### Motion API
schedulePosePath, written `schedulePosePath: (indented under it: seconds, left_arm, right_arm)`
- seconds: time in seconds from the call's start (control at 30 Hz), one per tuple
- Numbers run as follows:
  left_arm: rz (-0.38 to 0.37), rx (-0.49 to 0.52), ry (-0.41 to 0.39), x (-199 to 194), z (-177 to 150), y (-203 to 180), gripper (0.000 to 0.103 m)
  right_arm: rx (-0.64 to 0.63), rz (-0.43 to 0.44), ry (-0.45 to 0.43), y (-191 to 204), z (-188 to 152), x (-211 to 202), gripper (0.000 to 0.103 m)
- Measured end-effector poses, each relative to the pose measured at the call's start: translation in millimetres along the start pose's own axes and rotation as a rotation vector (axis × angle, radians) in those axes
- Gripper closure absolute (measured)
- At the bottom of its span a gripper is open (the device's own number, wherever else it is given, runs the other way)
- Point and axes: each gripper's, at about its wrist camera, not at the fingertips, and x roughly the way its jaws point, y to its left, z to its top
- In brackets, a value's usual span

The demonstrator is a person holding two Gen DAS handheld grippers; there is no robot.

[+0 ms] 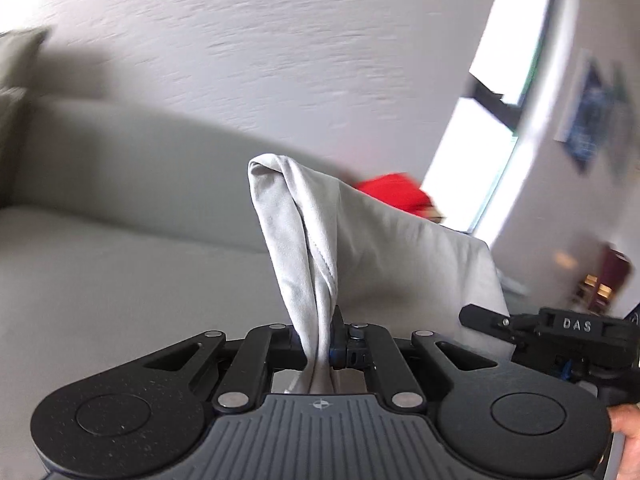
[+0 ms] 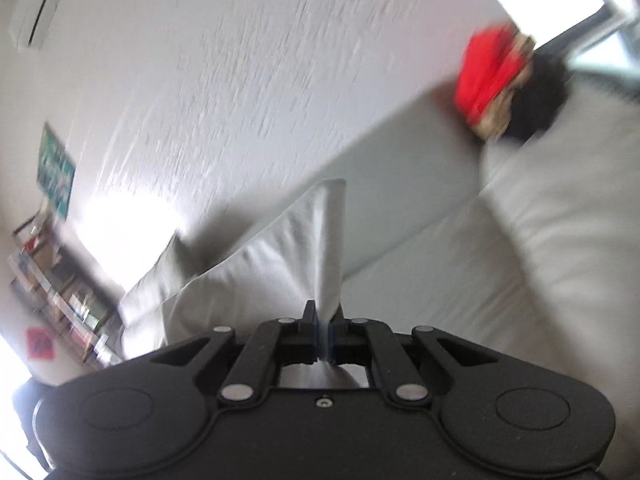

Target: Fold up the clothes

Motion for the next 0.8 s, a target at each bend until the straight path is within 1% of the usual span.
schedulePosePath:
  seconds: [0.07, 0.17, 0.23, 0.33, 0.4, 0.43, 0.53, 0.63, 0.7, 0.8]
  left_arm:
    - [-0.067, 0.034, 0.000, 11.0, -2.0, -34.4, 0.097]
    - [-0.160, 0.062, 0.035, 44.3, -4.2, -81.2, 0.097]
    - [-0.207, 0.073, 0.065, 72.1, -6.1, -111.3, 0.097]
    - [-0.243, 0.061, 0.098, 112.0, -11.9, -147.6, 0.097]
    - [-0.260, 0.065, 0.138, 139.0, -16.3, -171.1, 0.097]
    - [-0.262, 0.058, 0.155, 153.6, -18.8, -182.0, 0.097]
    - [-0.261, 0.047, 0.206, 182.0, -27.7, -198.7, 0.097]
    - [-0.245, 0.057, 0.244, 215.3, -34.7, -206.0, 0.097]
    - [-0.234, 0.061, 0.254, 237.6, -33.4, -205.2, 0.097]
    - [-0.207, 0.089, 0.260, 270.4, -32.0, -202.3, 0.097]
  right_arm:
    - [0.011, -0.052, -0.069, -10.2, 9.9, -37.9, 0.098]
    - [0.024, -0.142, -0.161, -35.7, 25.7, -88.2, 0.098]
    - [0.039, -0.193, -0.206, -52.3, 37.3, -105.5, 0.098]
    - [0.065, -0.254, -0.262, -85.6, 58.0, -128.7, 0.098]
    - [0.084, -0.287, -0.279, -110.6, 74.9, -133.3, 0.098]
    - [0.089, -0.301, -0.281, -119.3, 79.8, -129.4, 0.098]
    - [0.103, -0.354, -0.279, -151.1, 98.6, -117.1, 0.098]
    - [0.124, -0.392, -0.259, -184.3, 116.4, -100.6, 0.098]
    - [0.137, -0.409, -0.246, -204.1, 125.7, -88.7, 0.098]
    - [0.124, -0.439, -0.233, -227.2, 143.6, -58.0, 0.099]
